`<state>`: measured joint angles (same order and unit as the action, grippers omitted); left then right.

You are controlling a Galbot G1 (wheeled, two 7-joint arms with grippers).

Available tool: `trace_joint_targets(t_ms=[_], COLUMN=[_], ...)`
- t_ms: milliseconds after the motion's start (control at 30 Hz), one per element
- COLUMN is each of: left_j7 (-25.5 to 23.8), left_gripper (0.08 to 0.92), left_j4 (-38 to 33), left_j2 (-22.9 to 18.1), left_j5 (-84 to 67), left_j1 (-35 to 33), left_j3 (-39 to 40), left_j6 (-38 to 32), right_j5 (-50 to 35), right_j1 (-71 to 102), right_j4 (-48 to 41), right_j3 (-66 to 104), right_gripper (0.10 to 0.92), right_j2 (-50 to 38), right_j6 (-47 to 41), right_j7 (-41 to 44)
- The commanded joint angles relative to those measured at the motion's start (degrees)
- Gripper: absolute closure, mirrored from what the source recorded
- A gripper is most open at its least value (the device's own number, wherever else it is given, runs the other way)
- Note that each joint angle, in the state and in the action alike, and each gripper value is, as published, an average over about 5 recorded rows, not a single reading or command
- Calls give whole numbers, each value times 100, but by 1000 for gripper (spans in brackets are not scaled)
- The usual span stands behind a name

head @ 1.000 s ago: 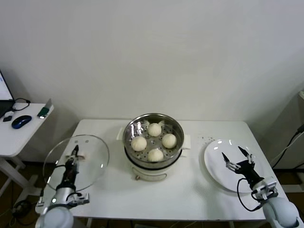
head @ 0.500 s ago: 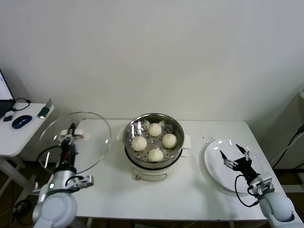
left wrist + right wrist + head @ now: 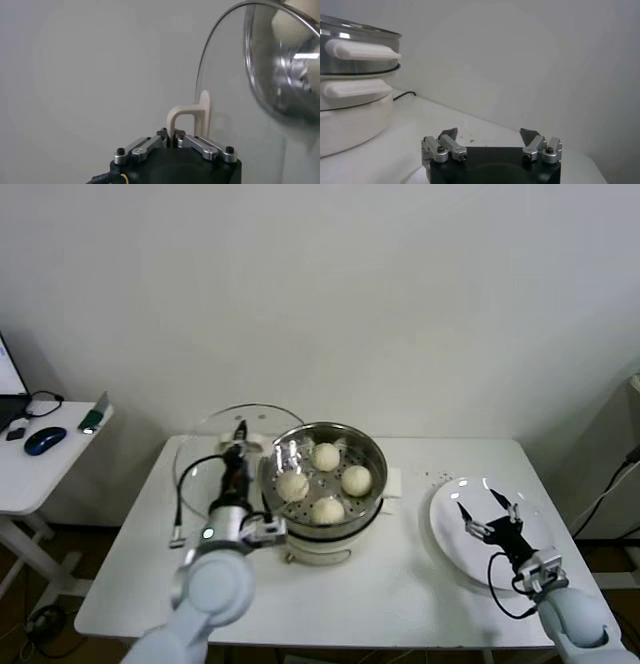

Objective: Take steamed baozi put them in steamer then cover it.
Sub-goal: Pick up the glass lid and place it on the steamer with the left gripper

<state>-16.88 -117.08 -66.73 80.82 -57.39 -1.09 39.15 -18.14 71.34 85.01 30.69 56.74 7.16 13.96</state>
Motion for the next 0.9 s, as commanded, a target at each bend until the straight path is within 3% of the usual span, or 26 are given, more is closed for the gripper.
trace_joint_targets(t_ms=[33, 300, 900], left_j7=[-767, -659, -351], left_gripper=[850, 850, 850], left_j4=[852, 1430, 2071], left_j2=[-1208, -1593, -1722], left_j5=[936, 829, 843], left_j1=[978, 1073, 1119], left_j3=[1307, 1405, 1401], left_j6=[441, 580, 585], right_j5=[65, 69, 79], right_j1=[55, 240, 210], right_j4=[-79, -9, -76], right_j3=[173, 354, 388], right_gripper=[203, 203, 203], right_j2=[50, 40, 81], right_j6=[49, 63, 110], right_j7=[3, 17, 91])
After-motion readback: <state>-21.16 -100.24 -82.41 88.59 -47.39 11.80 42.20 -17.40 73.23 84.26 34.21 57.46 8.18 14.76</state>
